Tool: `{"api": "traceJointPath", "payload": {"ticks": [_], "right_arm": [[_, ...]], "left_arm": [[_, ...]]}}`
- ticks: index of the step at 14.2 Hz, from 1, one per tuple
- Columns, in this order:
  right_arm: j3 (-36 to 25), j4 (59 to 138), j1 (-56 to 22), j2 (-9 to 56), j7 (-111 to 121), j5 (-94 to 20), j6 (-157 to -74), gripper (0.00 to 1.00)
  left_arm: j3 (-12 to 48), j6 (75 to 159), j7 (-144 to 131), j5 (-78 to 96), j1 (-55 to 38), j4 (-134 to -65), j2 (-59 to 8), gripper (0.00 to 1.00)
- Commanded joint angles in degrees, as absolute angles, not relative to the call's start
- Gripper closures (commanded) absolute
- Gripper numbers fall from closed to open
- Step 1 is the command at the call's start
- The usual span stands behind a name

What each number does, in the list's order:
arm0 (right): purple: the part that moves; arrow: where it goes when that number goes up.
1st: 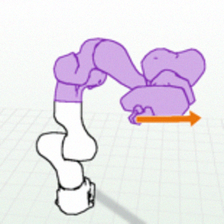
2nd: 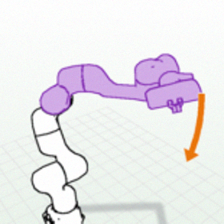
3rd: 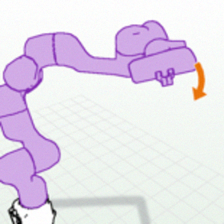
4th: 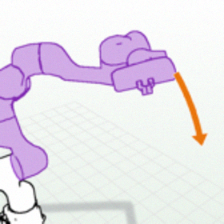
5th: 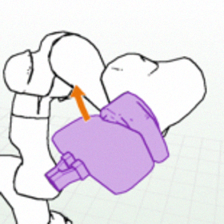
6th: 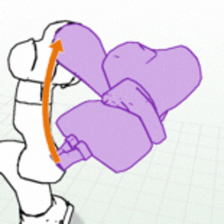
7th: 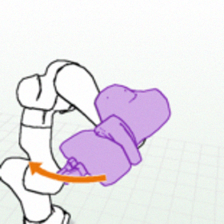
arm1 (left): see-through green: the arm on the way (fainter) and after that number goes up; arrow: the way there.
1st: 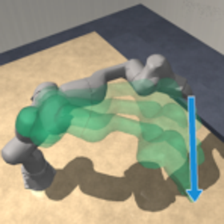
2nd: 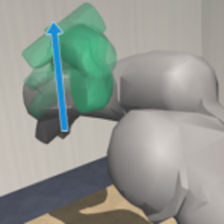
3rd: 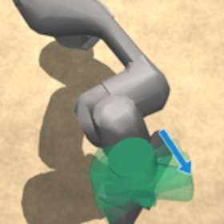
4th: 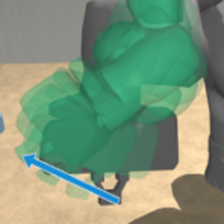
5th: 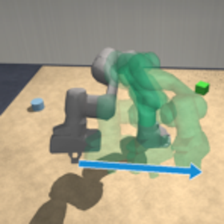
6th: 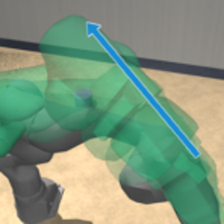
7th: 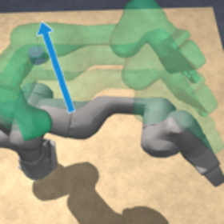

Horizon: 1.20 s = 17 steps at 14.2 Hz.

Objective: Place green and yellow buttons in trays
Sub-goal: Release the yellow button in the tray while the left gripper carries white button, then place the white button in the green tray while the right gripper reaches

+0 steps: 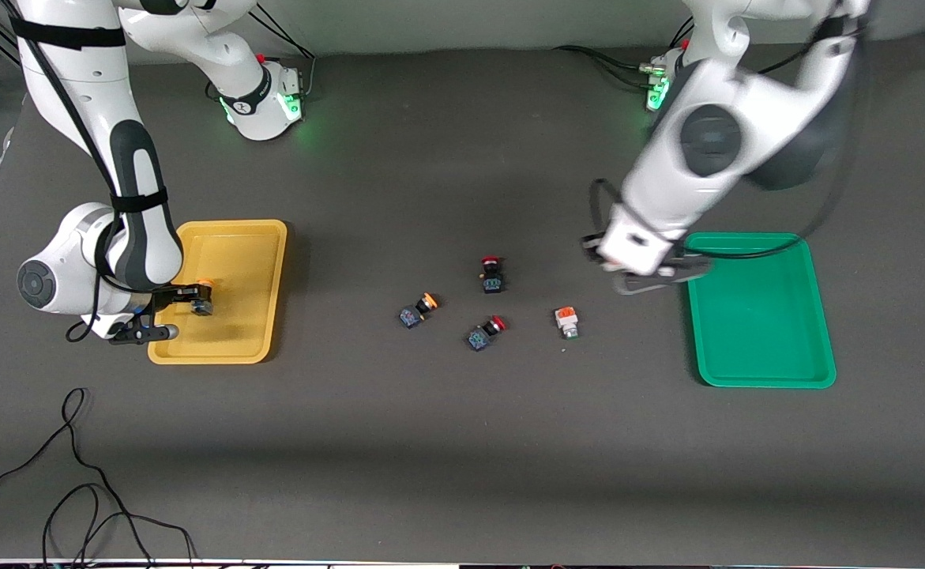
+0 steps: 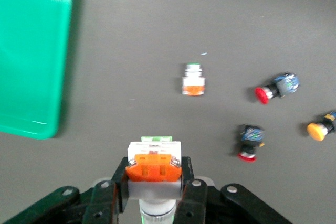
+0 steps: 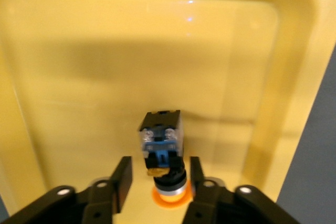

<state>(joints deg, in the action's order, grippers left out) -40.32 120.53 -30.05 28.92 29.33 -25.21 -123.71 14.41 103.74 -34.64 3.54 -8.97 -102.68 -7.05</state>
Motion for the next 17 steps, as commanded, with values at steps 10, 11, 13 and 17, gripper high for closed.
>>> {"api": "traceJointPath", "payload": {"ticks": [10,11,13,17], "right_arm": [[-39.20,101.18,-48.66,30.30,-7.85,-37.88,-106.16,0.00],[-39.11,98.20,-51.39,31.98,-14.09,-37.88,-106.95,0.00],[-38.15,91.70,-55.09,37.15,-24.74,-38.41,-107.75,0.00],[-34.20,90.08,-58.35,42.88,-34.35,-39.73,-117.22,0.00]], "left_arm": [[14.59,123.50,-2.20,-3.59,16.26,-120.99,-8.43,0.74],[14.59,130.01,-2.20,-3.95,16.26,-123.98,-10.61,0.74],[14.33,141.28,-2.29,-5.18,16.78,-128.22,-15.10,0.74],[14.24,146.87,-2.37,-7.03,16.87,-128.76,-20.13,0.66]]}}
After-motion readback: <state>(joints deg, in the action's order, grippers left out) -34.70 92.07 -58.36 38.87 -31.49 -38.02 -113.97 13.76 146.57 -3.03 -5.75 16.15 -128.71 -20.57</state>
